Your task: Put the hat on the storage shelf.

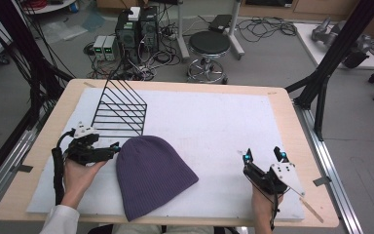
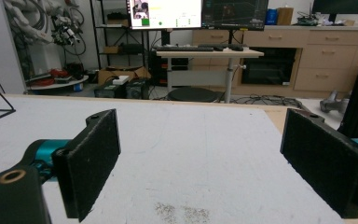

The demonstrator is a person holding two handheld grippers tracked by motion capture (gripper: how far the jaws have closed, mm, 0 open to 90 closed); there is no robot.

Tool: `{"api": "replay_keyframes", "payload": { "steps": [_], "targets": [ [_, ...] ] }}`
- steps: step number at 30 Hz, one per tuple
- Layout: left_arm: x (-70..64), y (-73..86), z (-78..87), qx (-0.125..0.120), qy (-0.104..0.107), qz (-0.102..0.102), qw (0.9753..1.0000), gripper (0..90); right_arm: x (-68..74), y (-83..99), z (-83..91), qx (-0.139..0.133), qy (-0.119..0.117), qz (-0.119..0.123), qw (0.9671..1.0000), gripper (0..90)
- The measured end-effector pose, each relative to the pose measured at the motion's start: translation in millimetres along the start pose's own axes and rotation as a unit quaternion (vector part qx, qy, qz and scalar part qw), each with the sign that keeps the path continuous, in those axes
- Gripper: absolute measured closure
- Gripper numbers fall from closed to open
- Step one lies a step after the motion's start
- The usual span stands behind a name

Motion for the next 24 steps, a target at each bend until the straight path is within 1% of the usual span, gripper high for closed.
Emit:
{"api": "replay_keyframes", "payload": {
  "steps": [2,3,4,5,7,8,9,10,13,16,19,22,24],
  "targets": [
    [-0.5,0.8,-1.8,0.005,0.001,0.003,1.0,19.8,0.4,0.3,-0.1,0.001,0.0,-0.001,1.0,11.1],
    [-1.3,1.4,-3.1,0.009,0.001,0.004,1.0,19.7,0.3,0.0,-0.5,0.0,-0.001,0.002,1.0,11.1],
    [-3.7,2.7,-5.6,0.017,0.003,0.004,0.9998,19.6,1.1,0.6,-0.4,0.002,-0.001,0.001,1.0,11.1],
    [-3.7,2.7,-5.6,0.017,0.003,0.004,0.9998,19.5,1.0,0.4,-1.0,0.001,-0.001,0.006,1.0,11.0],
    [-5.7,3.3,-7.5,0.022,0.005,0.003,0.9997,19.2,2.2,0.5,-1.0,0.002,-0.003,0.007,1.0,11.0],
    [-7.3,4.0,-8.7,0.027,0.01,0.006,0.9996,18.8,2.9,0.7,-1.0,0.003,-0.003,0.008,1.0,11.1],
    [-10.5,5.5,-11.2,0.037,0.019,0.014,0.999,18.5,3.1,0.4,-1.2,0.002,-0.003,0.011,0.9999,11.1],
    [-12.1,7.1,-12.7,0.046,0.022,0.012,0.9986,18.5,3.4,0.2,-1.3,0.002,-0.004,0.013,0.9999,11.0],
    [-15.4,10.2,-16.9,0.06,0.025,0.018,0.9977,17.7,4.4,0.7,-1.2,0.004,-0.005,0.012,0.9999,11.0],
    [-17.9,11.4,-19.7,0.065,0.026,0.021,0.9973,17.8,4.4,0.5,-1.4,0.003,-0.004,0.017,0.9998,11.0],
    [-21.3,14.4,-24.7,0.078,0.022,0.018,0.9966,17.8,5.5,0.6,-1.6,0.004,-0.005,0.018,0.9998,11.0],
    [-25.5,17.5,-29.8,0.085,0.02,0.024,0.9959,17.8,5.6,0.7,-1.7,0.005,-0.005,0.019,0.9998,11.1],
    [-26.9,20.7,-33.2,0.092,0.014,0.023,0.9954,17.2,5.6,0.9,-1.8,0.005,-0.005,0.018,0.9998,11.1]
  ]
}}
Point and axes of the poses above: each handheld gripper's, and its own axes: z roughly backward along the jaws, y roughly out of its underside, x roughly to its left, the point moved 9 cm from there along -z, roughly forward along the jaws, and after that the axes turned 4 degrees about -z, right-handed, at the moved point
